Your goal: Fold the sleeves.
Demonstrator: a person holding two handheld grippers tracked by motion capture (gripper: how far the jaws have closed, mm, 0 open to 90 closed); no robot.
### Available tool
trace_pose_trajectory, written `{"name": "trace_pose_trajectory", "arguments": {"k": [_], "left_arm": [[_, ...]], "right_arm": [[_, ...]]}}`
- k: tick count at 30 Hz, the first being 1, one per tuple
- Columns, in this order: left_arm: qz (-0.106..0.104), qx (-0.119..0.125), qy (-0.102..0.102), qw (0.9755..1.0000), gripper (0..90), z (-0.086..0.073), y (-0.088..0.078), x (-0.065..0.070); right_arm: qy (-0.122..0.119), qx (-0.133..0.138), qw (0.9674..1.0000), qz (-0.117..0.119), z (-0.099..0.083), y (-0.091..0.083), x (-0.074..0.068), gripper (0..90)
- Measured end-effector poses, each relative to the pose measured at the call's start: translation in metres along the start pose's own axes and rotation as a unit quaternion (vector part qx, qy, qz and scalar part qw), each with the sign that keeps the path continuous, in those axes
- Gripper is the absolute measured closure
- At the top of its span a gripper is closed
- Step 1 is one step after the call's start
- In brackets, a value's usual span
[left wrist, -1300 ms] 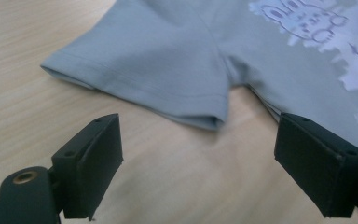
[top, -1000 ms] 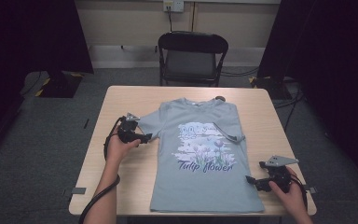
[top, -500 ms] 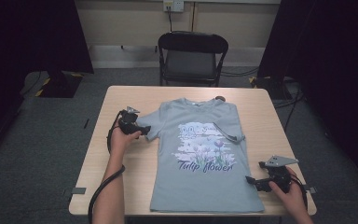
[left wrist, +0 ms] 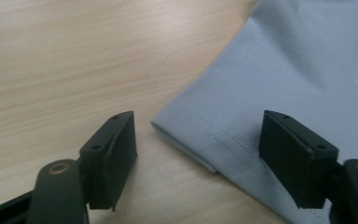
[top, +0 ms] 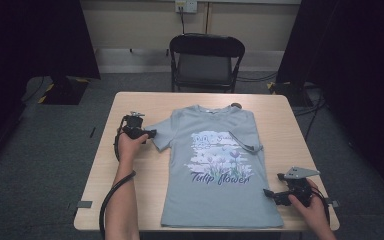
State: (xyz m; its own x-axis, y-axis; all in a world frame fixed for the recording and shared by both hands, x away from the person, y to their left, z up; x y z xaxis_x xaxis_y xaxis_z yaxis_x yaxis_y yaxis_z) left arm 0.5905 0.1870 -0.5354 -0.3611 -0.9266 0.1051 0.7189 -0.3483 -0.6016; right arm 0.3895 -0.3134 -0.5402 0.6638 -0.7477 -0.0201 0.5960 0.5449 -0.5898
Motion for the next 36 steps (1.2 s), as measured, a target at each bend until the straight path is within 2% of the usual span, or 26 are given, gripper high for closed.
{"name": "trace_pose_trajectory", "arguments": {"k": [4, 5, 6, 7, 8, 10, 11, 12, 14, 16, 17, 22, 25, 29, 34, 36], "left_arm": [[0.007, -0.009, 0.015, 0.9998, 28.7, 0.001, 0.002, 0.002], [0.013, -0.015, 0.027, 0.9995, 32.1, 0.001, 0.001, 0.001], [0.017, -0.016, 0.029, 0.9993, 35.5, 0.001, 0.001, 0.001], [0.012, -0.013, 0.03, 0.9994, 38.2, 0.002, 0.0, 0.001], [0.01, -0.015, 0.036, 0.9992, 44.5, 0.002, 0.0, 0.002], [0.002, -0.016, 0.036, 0.9992, 51.6, 0.003, 0.0, 0.004], [0.001, -0.016, 0.039, 0.9991, 60.1, 0.003, 0.0, 0.006], [0.001, -0.018, 0.042, 0.9989, 61.3, 0.003, 0.0, 0.006], [-0.011, -0.017, 0.04, 0.999, 72.3, 0.003, 0.0, 0.011], [-0.015, -0.015, 0.039, 0.999, 78.2, 0.002, 0.0, 0.012], [-0.016, -0.015, 0.044, 0.9988, 82.2, 0.003, 0.001, 0.013], [-0.011, -0.019, 0.048, 0.9986, 85.1, 0.006, -0.002, 0.017], [-0.017, -0.012, 0.042, 0.9989, 85.6, 0.012, -0.007, 0.021], [-0.026, -0.011, 0.042, 0.9987, 85.9, 0.018, -0.013, 0.025], [-0.037, -0.003, 0.056, 0.9978, 86.0, 0.029, -0.018, 0.034], [-0.04, 0.0, 0.05, 0.998, 86.0, 0.032, -0.019, 0.038]], "right_arm": [[-0.001, 0.001, 1.0, 0.001, 0.0, 0.0, 0.0, 10.8], [-0.001, 0.0, 1.0, 0.001, 0.0, 0.0, 0.0, 10.8], [-0.001, 0.001, 1.0, 0.001, 0.0, 0.0, 0.0, 10.8], [-0.001, 0.001, 1.0, 0.001, 0.0, 0.0, 0.0, 10.8], [-0.001, 0.001, 1.0, 0.001, 0.0, 0.0, 0.0, 10.8], [-0.001, 0.001, 1.0, 0.001, 0.0, 0.0, 0.0, 10.7], [-0.001, 0.001, 1.0, 0.001, 0.0, 0.0, 0.0, 10.8], [-0.001, 0.001, 1.0, 0.001, 0.0, 0.0, 0.0, 10.8], [-0.001, 0.001, 1.0, 0.001, 0.0, 0.0, 0.0, 10.7], [-0.001, 0.001, 1.0, 0.001, 0.0, 0.0, 0.0, 10.8], [-0.001, 0.001, 1.0, 0.001, 0.0, 0.0, 0.0, 10.8], [-0.001, 0.001, 1.0, 0.001, 0.0, 0.0, 0.0, 10.7], [-0.001, 0.001, 1.0, 0.001, 0.0, 0.0, 0.0, 10.8], [-0.002, 0.001, 1.0, 0.002, 0.0, 0.0, -0.001, 10.8], [-0.002, 0.001, 1.0, 0.003, 0.0, 0.0, -0.001, 10.7], [-0.002, 0.001, 1.0, 0.003, 0.0, 0.0, -0.001, 10.8]]}}
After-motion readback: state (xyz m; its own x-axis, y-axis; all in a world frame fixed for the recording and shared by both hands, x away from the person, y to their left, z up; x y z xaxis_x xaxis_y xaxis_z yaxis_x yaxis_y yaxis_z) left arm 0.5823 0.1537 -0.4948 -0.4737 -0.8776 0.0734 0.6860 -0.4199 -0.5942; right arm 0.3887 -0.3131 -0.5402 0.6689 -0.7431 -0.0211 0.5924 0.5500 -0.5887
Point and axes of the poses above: each handheld gripper's, and its own axes: y roughly forward along the jaws, z roughly out of its top, x roughly to its right, the point moved 6 cm from there along y, roughly forward along the jaws, and after that the axes turned 7 degrees about x, right-handed, at the moved point
